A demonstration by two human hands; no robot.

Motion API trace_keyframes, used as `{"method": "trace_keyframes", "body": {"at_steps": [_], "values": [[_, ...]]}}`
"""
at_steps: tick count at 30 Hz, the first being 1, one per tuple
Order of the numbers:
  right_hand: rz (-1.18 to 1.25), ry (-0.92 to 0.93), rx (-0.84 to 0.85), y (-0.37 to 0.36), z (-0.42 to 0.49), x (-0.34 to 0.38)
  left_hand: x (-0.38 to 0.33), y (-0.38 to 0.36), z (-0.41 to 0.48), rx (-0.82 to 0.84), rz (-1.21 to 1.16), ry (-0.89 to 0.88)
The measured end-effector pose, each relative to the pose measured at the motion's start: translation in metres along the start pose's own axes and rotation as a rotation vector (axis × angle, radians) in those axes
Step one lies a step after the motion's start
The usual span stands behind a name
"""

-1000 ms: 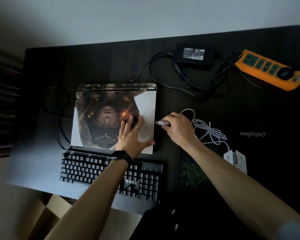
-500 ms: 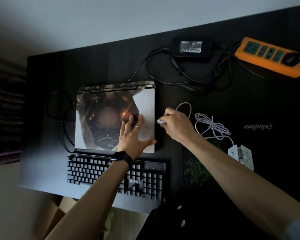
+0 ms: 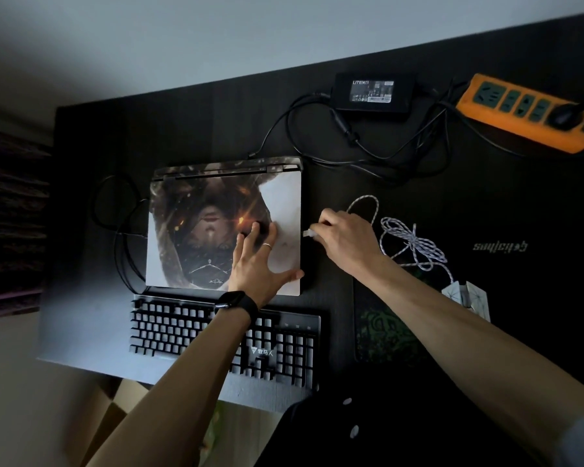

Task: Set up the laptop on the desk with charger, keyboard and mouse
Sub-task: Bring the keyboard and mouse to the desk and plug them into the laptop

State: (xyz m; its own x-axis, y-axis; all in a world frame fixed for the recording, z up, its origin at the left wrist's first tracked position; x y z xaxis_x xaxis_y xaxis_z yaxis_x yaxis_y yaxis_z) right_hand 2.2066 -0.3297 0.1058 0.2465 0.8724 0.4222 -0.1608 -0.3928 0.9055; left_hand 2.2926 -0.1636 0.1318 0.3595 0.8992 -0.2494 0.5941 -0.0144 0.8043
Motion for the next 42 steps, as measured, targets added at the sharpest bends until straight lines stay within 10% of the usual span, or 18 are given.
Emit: {"method": "trace_keyframes", "body": {"at_steps": [11, 21, 36, 42], "values": [[0.618, -0.365, 0.37, -0.003, -0.002, -0.018, 0.003, -0.001, 0.0, -0.004, -0.041, -0.003], [0.673, -0.48, 0.436, -0.017, -0.001, -0.018, 0.003, -0.001, 0.0, -0.012, -0.036, -0.015], [0.884, -0.667, 0.214, -0.008, -0.007, -0.022, 0.004, -0.002, 0.0, -0.006, -0.048, -0.016], [0.415, -0.446, 0.118, 0.014, -0.013, -0.037, 0.004, -0.002, 0.0, -0.01, -0.043, -0.019]]}}
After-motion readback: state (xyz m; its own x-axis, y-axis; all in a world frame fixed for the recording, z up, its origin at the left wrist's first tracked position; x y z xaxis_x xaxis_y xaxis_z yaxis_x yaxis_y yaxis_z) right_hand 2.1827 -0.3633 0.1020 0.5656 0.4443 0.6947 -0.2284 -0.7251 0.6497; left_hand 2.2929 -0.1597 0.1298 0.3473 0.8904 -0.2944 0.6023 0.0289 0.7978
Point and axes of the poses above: each hand's wrist, its own z-axis towards the middle knuckle, its own y-axis out of the back of the hand, x = y × z, the point moved 5 cm from there along z, towards the middle knuckle, and after that the axes turned 7 degrees about -z, right-handed, at the moved point
